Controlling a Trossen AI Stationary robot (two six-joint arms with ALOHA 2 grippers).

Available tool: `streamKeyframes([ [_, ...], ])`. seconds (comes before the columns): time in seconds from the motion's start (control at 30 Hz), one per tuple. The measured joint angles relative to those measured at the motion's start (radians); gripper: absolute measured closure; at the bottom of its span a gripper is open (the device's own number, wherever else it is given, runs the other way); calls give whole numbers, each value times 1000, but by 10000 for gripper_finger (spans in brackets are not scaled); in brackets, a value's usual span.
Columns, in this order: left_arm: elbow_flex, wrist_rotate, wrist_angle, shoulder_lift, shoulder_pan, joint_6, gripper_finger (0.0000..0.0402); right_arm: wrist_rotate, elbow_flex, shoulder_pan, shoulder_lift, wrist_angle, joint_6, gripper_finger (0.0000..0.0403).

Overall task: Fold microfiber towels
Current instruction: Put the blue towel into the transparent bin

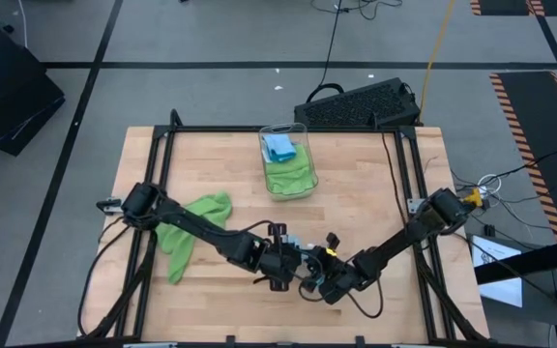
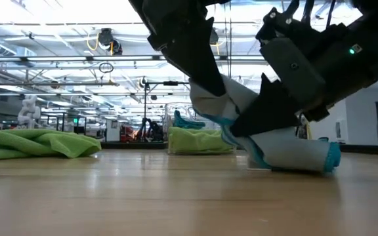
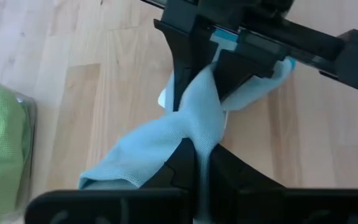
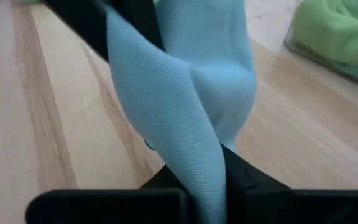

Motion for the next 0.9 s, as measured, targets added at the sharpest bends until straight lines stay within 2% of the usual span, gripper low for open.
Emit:
streamKeyframes([
  [0.17, 1, -11, 3, 0, -22, -47, 378, 56, 0, -2, -65, -96, -2, 369],
  [0.27, 3, -39, 14, 0, -42, -72, 378, 73, 1, 2, -115, -154, -54, 379],
  [0.4, 3, -95, 29, 0, -65, -96, 378, 44, 0, 2, -170, -169, -177, 385],
  [0.47, 3, -101, 35, -2, -69, -94, 378, -9, -1, -1, -197, -173, -224, 383],
  [0.73, 1, -155, 14, -103, -70, -113, 378, -145, -1, 8, -299, -218, -251, 289],
  [0.9, 1, -184, 16, -146, -76, -105, 378, -268, -1, 12, -360, -229, -265, 256],
])
